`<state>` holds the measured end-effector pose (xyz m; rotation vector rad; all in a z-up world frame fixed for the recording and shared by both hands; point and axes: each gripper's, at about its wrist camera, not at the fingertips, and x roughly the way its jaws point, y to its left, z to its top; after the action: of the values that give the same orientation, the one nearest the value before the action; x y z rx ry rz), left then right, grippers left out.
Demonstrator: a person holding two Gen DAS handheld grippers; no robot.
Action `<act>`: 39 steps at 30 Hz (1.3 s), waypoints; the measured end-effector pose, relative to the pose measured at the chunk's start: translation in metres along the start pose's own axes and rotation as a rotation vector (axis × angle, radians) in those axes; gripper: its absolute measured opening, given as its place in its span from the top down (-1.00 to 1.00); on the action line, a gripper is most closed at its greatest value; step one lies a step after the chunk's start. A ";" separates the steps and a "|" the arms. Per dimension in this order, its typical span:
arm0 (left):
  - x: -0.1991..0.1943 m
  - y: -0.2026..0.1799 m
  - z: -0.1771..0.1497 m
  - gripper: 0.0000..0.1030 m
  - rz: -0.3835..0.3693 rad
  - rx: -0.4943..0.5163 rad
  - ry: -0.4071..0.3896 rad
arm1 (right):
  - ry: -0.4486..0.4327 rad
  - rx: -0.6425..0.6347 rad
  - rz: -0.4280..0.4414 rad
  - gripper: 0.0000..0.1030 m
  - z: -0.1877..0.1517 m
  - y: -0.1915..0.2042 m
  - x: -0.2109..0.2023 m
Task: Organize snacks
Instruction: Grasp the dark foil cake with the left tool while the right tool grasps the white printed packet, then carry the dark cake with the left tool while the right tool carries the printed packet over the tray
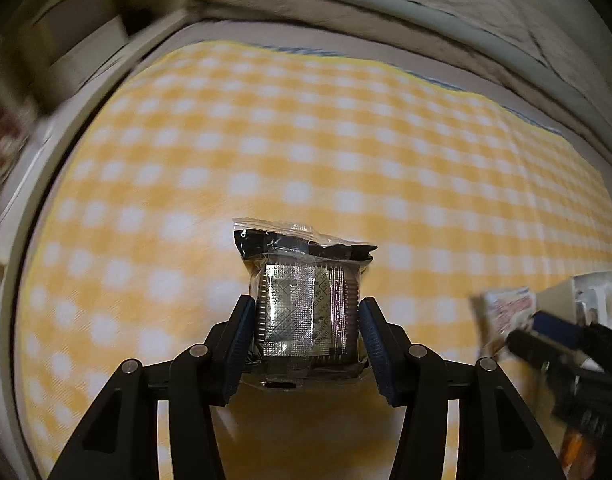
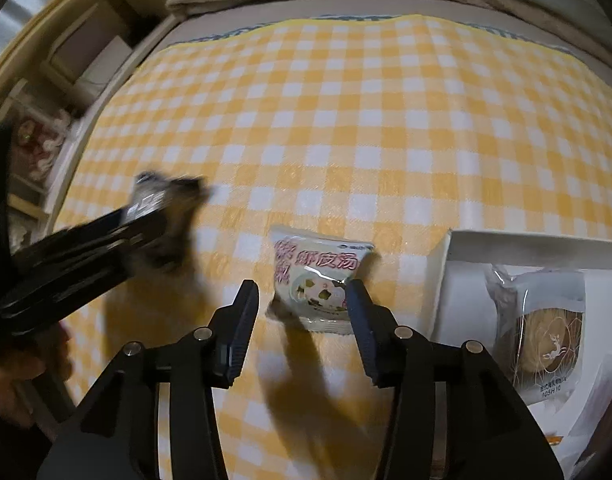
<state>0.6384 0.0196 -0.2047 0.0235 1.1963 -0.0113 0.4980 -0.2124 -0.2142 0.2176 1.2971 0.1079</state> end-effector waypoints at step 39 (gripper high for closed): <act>-0.111 0.004 -0.035 -0.01 -0.076 0.003 -0.242 | -0.257 -0.202 -0.033 0.16 0.007 0.052 -0.063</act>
<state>0.5658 0.0237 -0.1140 -0.0198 0.9547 -0.0806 0.4902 -0.1753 -0.1416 0.0352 1.0261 0.1757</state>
